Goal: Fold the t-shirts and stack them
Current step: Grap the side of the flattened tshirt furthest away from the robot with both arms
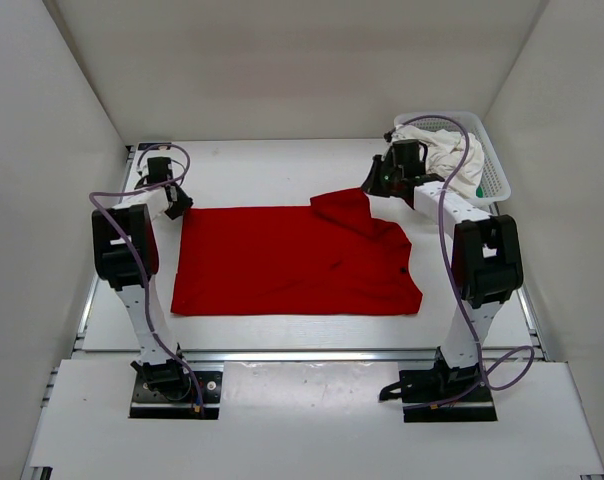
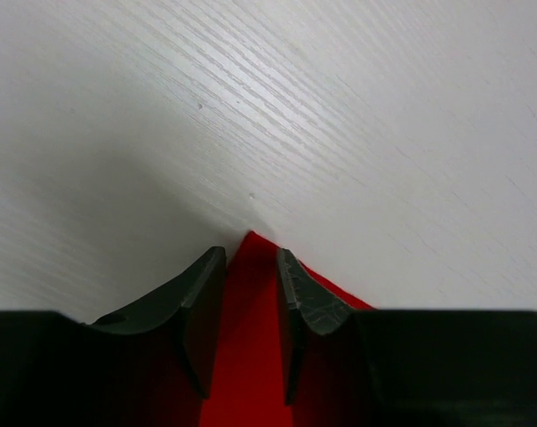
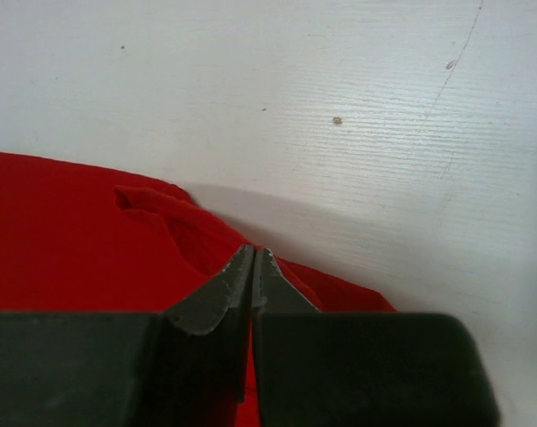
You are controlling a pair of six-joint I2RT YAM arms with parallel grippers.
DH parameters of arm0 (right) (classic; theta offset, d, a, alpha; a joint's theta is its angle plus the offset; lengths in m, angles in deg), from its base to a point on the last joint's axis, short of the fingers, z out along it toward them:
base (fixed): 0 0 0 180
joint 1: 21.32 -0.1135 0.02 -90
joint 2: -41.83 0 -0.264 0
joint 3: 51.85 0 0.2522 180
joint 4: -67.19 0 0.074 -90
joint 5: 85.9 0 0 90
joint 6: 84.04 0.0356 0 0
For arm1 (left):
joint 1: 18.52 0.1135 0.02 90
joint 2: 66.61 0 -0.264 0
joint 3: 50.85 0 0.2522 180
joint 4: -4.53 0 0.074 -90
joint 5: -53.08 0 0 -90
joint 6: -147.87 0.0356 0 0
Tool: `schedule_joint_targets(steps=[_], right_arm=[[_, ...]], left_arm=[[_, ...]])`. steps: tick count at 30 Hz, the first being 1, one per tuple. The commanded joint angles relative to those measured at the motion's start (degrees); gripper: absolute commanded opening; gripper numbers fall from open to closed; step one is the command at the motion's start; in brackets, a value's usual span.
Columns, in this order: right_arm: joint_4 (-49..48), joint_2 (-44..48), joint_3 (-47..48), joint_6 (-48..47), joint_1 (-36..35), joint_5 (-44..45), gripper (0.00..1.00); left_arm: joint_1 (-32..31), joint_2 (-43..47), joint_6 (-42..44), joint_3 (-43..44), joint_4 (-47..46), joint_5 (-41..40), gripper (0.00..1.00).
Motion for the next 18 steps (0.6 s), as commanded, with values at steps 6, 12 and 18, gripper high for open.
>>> schedule_joint_targets(steps=[6,12,18], right_arm=[[-0.41,1.0,2.67,-1.42,1.29,-1.6,0.0],[-0.05,2.31,1.54,-1.43,0.68,-0.99,0.0],[-2.5,11.95,-8.8,1.11,-0.55,0.07,0.0]], left_arm=[[-0.24,-0.2,-0.37,1.4,0.6,1.12,0.18],[-0.33,-0.03,-1.26,1.67,0.08,2.52,0.0],[-0.85,7.95,-3.1,-3.41,-3.08,5.69,0.0]])
